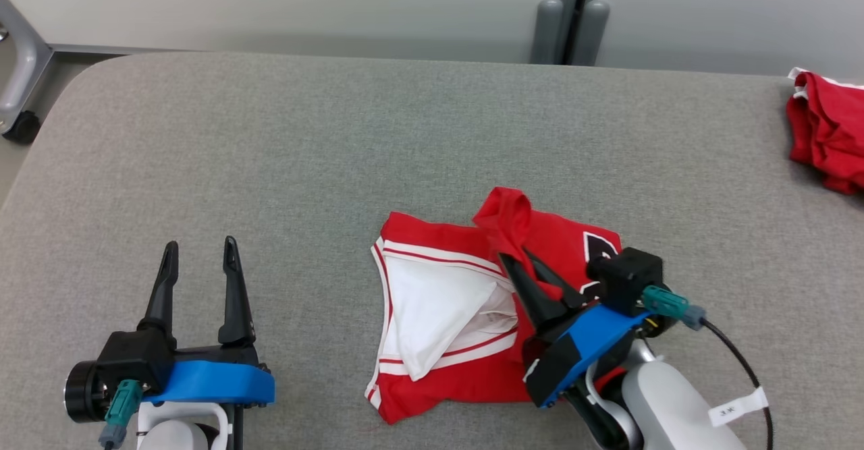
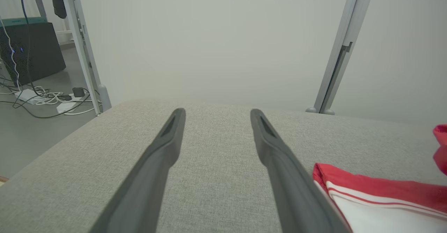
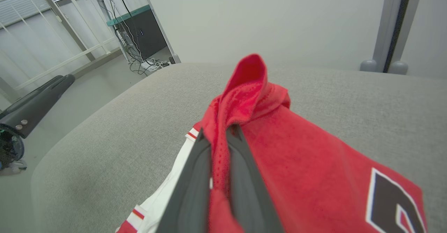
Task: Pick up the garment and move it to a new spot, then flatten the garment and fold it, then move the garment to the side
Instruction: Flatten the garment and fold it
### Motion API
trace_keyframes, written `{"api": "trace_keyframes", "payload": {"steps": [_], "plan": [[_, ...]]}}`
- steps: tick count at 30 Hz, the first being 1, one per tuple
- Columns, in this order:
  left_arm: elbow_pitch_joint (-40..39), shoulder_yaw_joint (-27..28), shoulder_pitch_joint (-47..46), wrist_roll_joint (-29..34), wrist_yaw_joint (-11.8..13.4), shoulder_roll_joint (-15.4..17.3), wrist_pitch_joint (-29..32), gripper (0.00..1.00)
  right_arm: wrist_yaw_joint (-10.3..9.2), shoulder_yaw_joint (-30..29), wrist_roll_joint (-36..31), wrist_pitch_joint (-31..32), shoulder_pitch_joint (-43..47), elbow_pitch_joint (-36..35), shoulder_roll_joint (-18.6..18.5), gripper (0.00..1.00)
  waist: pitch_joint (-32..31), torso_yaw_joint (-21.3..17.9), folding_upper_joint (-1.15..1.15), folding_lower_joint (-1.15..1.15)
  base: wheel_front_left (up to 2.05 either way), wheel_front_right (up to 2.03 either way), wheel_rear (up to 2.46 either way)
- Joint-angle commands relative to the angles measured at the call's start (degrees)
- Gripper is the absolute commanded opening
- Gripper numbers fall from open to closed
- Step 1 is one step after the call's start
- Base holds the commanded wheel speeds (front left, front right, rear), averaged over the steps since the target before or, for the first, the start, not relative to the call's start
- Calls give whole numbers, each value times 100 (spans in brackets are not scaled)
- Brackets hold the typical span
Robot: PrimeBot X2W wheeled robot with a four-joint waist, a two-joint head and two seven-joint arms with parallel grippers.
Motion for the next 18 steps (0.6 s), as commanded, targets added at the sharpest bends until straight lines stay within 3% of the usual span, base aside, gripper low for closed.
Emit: {"api": "trace_keyframes", "payload": {"steps": [1, 17, 18], "plan": [[4, -45, -80, -24, 29, -11, -24, 100, 3, 152, 94, -58, -164, 75, 19, 0, 44, 54, 0, 0, 0, 0, 0], [56, -389, -295, -210, 143, -10, -24, 100, 3, 1367, 1038, -511, -1048, 1025, 17, 0, 228, 380, 0, 0, 0, 0, 0], [57, -395, -294, -214, 150, -11, -24, 100, 3, 1439, 1114, -520, -1080, 1074, 18, 19, 229, 384, 0, 0, 0, 0, 0]]}}
